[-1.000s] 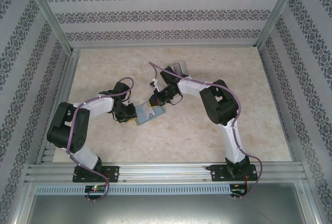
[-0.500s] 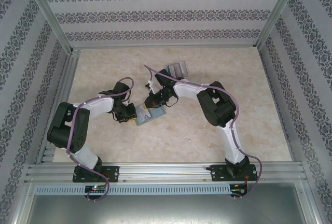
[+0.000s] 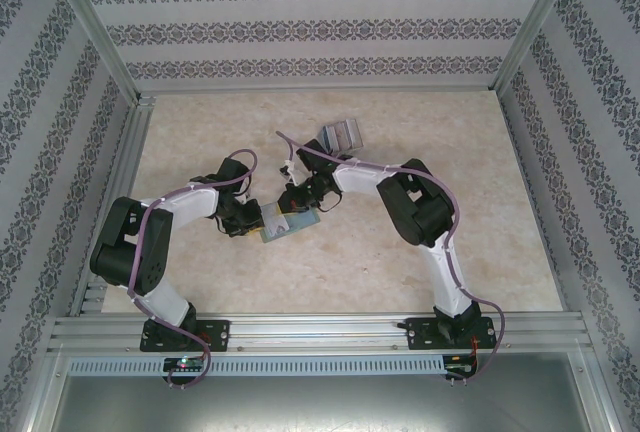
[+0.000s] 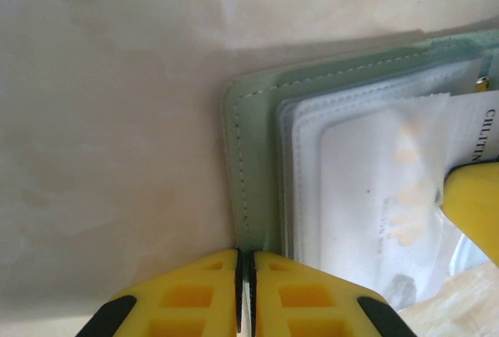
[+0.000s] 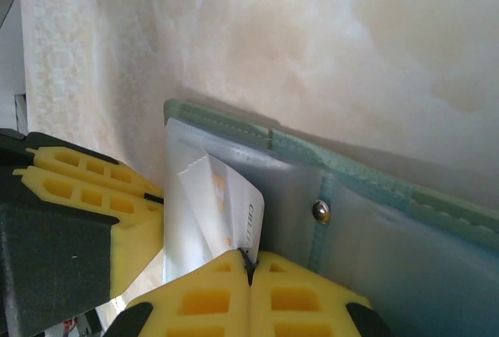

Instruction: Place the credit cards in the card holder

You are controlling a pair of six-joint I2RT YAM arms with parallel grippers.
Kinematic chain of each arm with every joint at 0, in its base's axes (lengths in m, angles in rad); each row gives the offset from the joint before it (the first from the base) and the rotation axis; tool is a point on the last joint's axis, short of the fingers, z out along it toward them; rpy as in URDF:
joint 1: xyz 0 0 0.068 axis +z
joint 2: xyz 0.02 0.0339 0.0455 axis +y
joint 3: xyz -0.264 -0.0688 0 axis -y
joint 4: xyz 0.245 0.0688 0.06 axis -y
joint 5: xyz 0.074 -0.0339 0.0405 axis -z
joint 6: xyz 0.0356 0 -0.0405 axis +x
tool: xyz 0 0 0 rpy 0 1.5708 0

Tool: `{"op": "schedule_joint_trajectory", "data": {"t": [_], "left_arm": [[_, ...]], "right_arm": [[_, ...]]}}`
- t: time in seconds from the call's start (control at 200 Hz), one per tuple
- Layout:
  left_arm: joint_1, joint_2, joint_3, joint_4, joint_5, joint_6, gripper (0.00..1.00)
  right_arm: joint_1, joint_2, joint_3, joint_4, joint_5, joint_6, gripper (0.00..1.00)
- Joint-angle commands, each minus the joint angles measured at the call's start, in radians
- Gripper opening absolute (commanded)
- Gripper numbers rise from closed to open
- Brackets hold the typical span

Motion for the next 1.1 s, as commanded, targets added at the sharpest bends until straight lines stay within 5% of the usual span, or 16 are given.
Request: {"op": "schedule_joint_trajectory", "data": {"t": [0.0,0.335,0.615,1.094], "left_arm": [[-0.006,0.022,-0.031,0.063,0.021,-0.016,0.13],[-0.005,0.012,-0.034,0.056,0.013,-0.013,0.13],[-0.005,0.008,-0.037,0.056,0.007,-0.006,0.12],[-0.005,-0.011,-0.025,0.035,-0.010,0.003,0.12]], "right_arm": [[0.033,0.014,-0.058,0.000,0.148,0.054,0.01],[0.068,0.028,0.001,-0.027,0.163,0.046,0.05],[0.064,-0.063,-0.035,-0.067,0.245,0.013,0.34],[0.056,-0.182,-0.017,-0.174,0.347,-0.040,0.46]]}}
